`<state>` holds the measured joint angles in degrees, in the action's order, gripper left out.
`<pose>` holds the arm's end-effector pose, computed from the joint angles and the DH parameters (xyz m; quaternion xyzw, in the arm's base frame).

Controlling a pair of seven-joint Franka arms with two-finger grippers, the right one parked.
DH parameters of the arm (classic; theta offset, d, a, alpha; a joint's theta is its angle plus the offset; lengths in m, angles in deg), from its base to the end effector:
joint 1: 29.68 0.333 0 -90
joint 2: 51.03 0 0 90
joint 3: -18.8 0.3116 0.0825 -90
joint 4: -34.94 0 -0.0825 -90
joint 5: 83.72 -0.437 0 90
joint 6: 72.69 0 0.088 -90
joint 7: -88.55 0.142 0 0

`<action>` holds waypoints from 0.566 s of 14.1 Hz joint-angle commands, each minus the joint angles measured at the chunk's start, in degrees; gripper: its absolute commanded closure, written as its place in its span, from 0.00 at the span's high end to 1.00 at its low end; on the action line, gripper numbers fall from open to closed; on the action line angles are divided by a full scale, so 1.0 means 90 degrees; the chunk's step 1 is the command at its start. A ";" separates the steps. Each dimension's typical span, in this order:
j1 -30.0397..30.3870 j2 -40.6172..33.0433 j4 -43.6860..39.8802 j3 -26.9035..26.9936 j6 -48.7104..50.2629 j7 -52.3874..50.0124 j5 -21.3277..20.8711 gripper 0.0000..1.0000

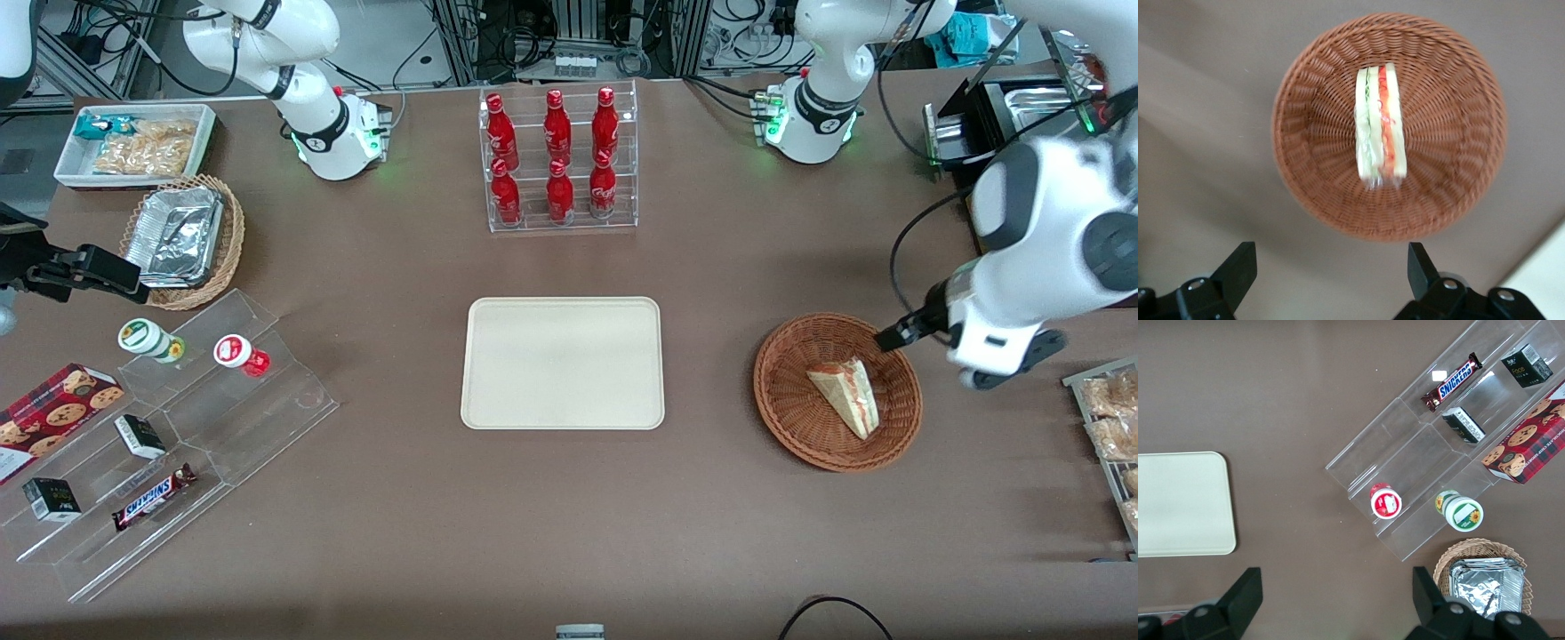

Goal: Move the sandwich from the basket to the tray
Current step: 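Lower the open left gripper around the wrapped sandwich and close it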

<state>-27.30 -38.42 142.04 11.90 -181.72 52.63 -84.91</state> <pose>0.6275 -0.0460 0.3192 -0.9597 -0.2655 0.0878 0.0284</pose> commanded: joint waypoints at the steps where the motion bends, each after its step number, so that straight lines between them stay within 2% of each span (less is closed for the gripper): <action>1: -0.0001 0.0579 0.0238 -0.0005 -0.0831 -0.0626 -0.0034 1.00; 4: -0.0001 0.1116 0.0288 -0.0005 -0.1449 -0.1359 -0.0044 1.00; 8: -0.0001 0.1518 0.0375 0.0093 -0.2191 -0.1399 -0.0044 1.00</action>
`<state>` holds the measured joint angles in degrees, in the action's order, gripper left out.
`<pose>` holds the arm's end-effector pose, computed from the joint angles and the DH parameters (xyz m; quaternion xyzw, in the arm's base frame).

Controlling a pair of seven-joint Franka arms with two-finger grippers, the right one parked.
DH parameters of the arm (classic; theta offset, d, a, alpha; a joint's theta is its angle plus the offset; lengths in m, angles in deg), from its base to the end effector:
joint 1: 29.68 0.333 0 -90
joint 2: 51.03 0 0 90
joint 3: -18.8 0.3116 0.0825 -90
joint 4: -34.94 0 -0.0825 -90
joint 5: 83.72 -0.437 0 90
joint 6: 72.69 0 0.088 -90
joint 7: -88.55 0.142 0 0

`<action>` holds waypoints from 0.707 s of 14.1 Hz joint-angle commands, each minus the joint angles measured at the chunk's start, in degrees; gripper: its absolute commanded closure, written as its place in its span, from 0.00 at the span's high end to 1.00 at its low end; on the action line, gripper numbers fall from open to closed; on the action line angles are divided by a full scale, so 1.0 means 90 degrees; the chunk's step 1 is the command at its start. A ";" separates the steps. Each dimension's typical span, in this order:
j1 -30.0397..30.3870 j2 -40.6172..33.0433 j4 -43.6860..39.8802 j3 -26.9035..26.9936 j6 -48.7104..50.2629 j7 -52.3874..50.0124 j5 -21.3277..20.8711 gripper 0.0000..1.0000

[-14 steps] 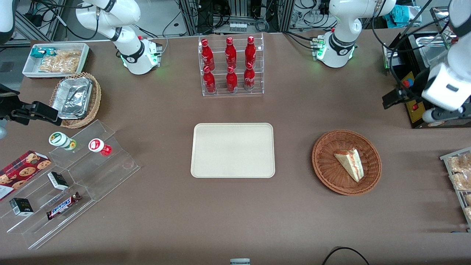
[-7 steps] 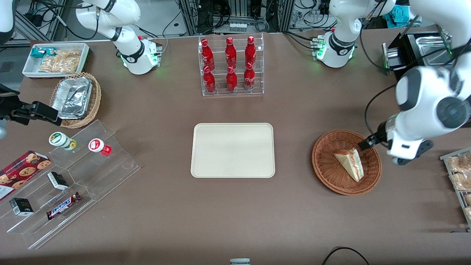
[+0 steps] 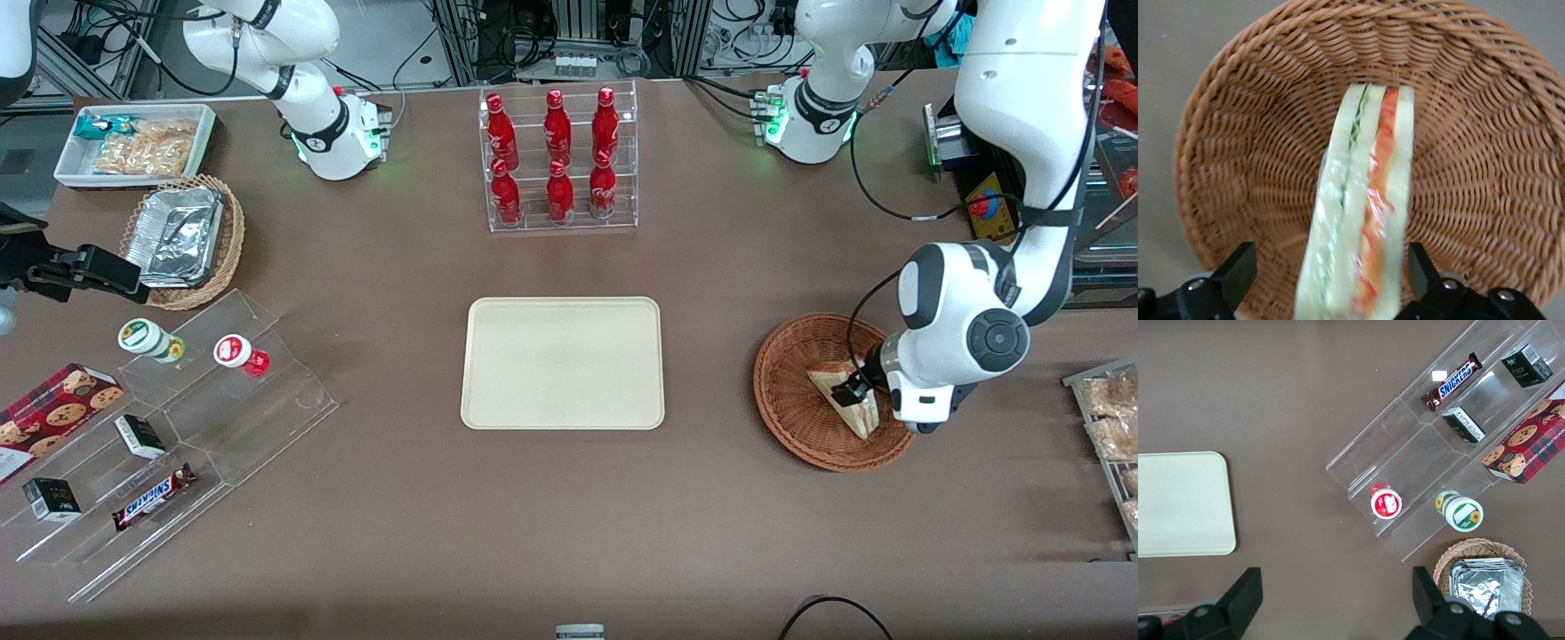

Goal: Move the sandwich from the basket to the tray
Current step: 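Lower the open left gripper around the wrapped sandwich and close it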

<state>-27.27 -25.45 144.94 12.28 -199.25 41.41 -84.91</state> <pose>0.6372 -0.0453 0.1718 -0.9286 -0.3626 0.0769 0.0180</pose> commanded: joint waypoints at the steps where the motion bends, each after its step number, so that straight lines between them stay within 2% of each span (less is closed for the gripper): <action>1: -0.0003 0.0106 0.0044 0.0052 -0.0264 -0.0152 -0.0044 1.00; 2: -0.0003 0.0155 0.0034 0.0052 -0.0264 -0.0152 -0.0044 0.90; 3: -0.0013 0.0165 0.0015 0.0052 -0.0264 -0.0142 -0.0044 0.67; 4: -0.0023 0.0175 -0.0014 0.0052 -0.0264 -0.0142 -0.0044 0.52; 6: -0.0052 0.0146 -0.0015 0.0052 -0.0245 -0.0133 -0.0044 0.34; 8: -0.0081 -0.0097 -0.0015 0.0042 -0.0090 -0.0142 -0.0054 0.31; 10: -0.0382 -0.0458 -0.0140 0.0013 0.0562 -0.0142 -0.0044 0.31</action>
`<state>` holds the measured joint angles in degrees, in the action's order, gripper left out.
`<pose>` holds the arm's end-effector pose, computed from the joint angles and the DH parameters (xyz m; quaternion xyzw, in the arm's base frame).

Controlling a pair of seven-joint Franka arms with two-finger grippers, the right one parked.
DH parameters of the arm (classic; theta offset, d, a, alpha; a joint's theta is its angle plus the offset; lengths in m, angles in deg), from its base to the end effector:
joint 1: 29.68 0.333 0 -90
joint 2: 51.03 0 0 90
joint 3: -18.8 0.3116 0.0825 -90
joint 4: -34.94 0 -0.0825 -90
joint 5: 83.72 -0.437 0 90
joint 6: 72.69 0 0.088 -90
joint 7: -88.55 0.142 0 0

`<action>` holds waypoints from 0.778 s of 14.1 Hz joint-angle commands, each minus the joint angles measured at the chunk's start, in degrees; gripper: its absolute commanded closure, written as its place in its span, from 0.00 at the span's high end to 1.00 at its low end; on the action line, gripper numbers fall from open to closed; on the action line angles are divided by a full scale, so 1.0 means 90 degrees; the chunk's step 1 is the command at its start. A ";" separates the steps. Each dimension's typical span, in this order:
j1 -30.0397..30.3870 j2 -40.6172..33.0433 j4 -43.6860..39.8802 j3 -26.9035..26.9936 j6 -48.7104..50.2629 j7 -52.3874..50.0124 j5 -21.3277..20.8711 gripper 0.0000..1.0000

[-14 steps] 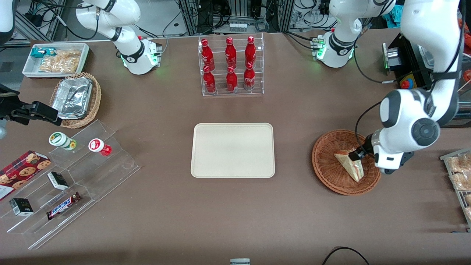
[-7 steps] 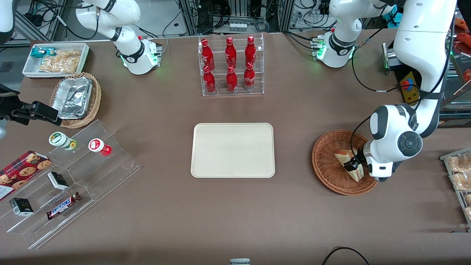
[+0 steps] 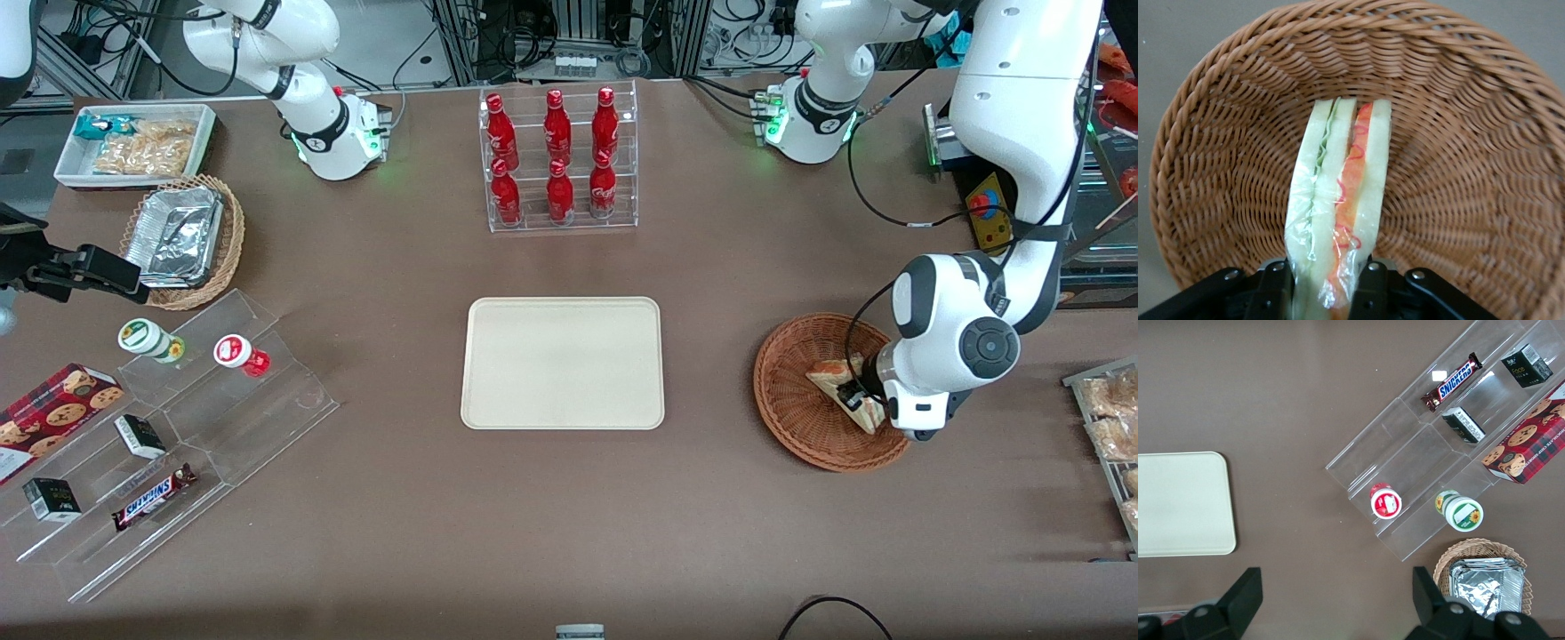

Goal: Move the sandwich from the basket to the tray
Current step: 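Lift the sandwich and carry it over the cream tray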

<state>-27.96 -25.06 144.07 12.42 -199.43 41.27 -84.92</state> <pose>0.6423 -0.0516 0.1741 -0.9302 -0.3596 0.0715 0.0162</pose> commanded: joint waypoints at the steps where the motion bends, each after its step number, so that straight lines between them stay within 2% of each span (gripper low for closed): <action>1: -0.0579 -0.0668 -0.0142 -0.0004 0.0992 -0.0137 -0.0043 0.31; 3: -0.1330 -0.0903 -0.0473 -0.0004 0.1706 -0.0399 -0.0033 0.31; 6: -0.2444 -0.0875 -0.0893 -0.0013 0.1865 -0.0849 0.0006 0.32; 11: -0.3910 0.0188 -0.1918 -0.0023 0.1690 -0.0782 -0.0004 0.32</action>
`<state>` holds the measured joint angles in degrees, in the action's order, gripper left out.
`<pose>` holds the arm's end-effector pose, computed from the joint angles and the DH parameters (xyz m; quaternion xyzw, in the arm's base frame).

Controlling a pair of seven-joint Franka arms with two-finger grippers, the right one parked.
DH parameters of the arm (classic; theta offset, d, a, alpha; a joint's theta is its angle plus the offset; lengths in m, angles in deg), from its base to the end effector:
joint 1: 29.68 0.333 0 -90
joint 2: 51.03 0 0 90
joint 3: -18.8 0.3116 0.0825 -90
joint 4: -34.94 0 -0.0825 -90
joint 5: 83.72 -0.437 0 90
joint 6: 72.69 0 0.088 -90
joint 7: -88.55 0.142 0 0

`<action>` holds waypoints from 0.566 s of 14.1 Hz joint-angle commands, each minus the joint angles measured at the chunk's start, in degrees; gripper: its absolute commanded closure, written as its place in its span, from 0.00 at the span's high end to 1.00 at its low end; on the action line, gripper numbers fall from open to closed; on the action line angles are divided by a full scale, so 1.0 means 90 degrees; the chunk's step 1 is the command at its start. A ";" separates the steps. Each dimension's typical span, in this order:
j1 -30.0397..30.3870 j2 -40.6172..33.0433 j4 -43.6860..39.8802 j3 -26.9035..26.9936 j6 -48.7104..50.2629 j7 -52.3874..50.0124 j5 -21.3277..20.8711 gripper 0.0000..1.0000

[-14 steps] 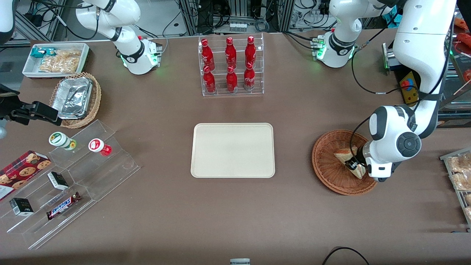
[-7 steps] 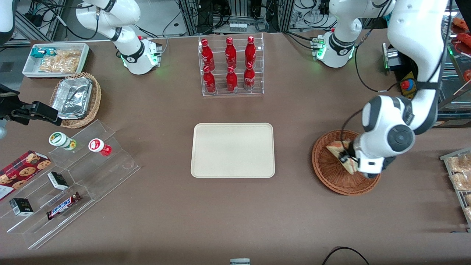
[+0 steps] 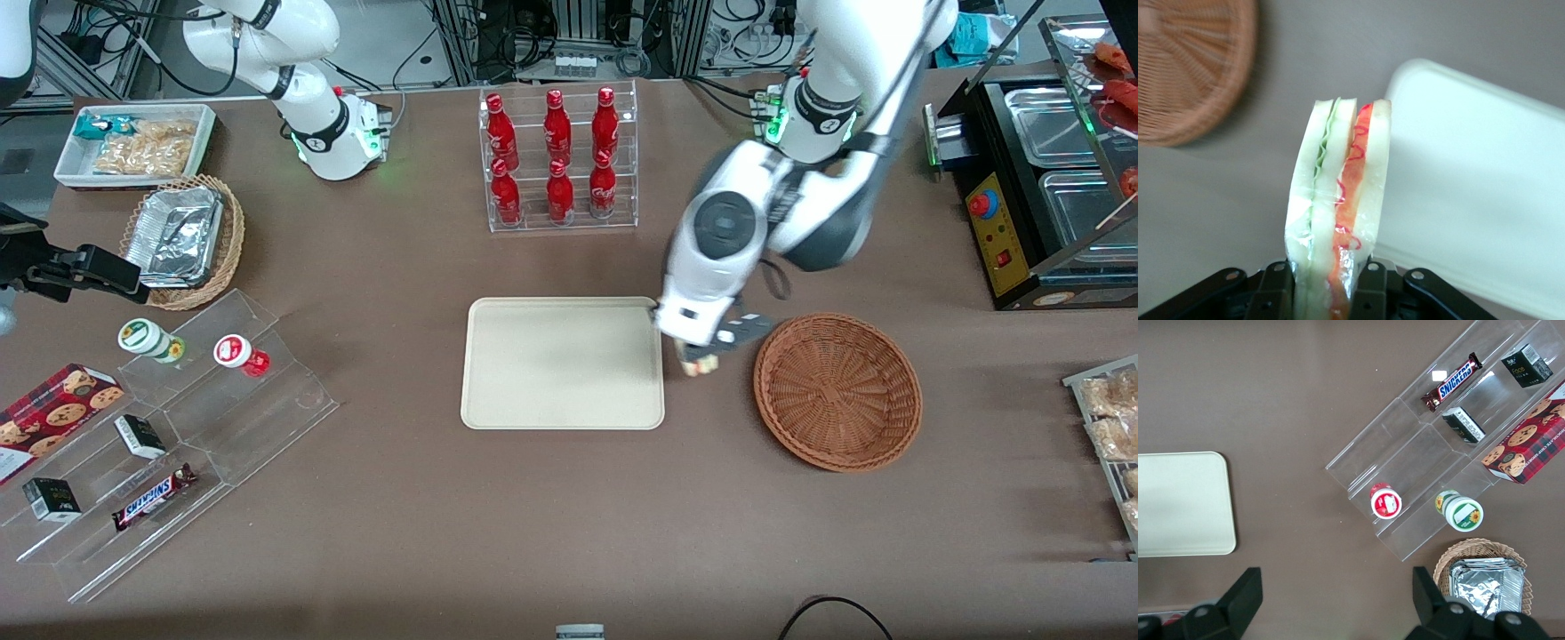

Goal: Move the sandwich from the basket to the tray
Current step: 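Lift the sandwich and carry it over the cream tray, then lower the sandwich onto the tray and open the left gripper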

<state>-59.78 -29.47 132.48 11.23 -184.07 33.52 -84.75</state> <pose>0.5433 -0.4113 0.3015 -0.9864 -0.1497 0.0571 0.0362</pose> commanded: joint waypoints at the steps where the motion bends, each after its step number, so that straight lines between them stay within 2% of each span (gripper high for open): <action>1: -0.0541 0.0922 -0.0777 0.0109 -0.0076 0.0098 -0.0032 0.32; 4: -0.0932 0.1791 -0.1372 0.0109 -0.0359 0.0205 -0.0072 0.32; 8: -0.1118 0.2408 -0.2066 0.0100 -0.0505 0.0654 -0.0052 0.32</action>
<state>-68.33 -10.66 119.01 11.37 -189.34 36.99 -84.87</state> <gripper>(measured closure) 0.678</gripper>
